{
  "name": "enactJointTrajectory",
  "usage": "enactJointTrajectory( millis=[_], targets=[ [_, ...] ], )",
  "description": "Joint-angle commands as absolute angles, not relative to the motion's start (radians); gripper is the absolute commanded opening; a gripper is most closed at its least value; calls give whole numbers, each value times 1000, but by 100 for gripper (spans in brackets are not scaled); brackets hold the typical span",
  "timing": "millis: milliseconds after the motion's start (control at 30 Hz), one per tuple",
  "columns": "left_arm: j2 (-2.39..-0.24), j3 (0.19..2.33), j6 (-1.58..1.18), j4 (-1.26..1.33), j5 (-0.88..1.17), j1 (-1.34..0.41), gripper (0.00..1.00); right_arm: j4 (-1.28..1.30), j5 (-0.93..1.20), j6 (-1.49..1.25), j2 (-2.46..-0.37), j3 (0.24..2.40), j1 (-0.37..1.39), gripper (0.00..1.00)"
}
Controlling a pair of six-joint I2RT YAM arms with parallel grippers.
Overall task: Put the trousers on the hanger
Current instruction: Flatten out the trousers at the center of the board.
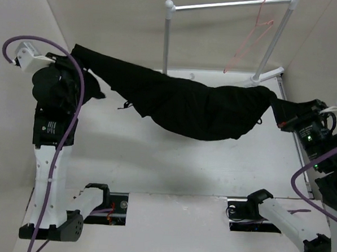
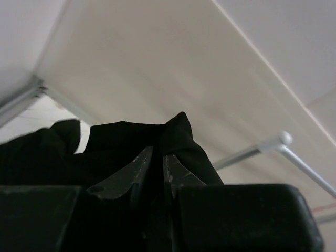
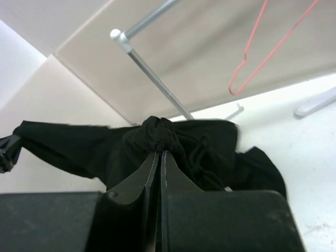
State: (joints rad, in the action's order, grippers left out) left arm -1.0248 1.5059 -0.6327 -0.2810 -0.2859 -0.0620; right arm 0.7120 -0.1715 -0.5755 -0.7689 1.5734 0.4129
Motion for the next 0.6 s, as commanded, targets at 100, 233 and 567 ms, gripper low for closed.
enactJointTrajectory(
  millis=[100, 233, 567],
  targets=[
    [-1029, 1356, -618, -433, -288, 31, 11, 700, -112, -620, -698, 1296, 380, 4],
    [-1087, 1353, -614, -475, -279, 19, 11, 693, -69, -623, -700, 1302, 361, 4],
    [-1232, 1466, -611, -429, -325, -139, 10, 764, -97, -534, -675, 1445, 374, 4]
  ],
)
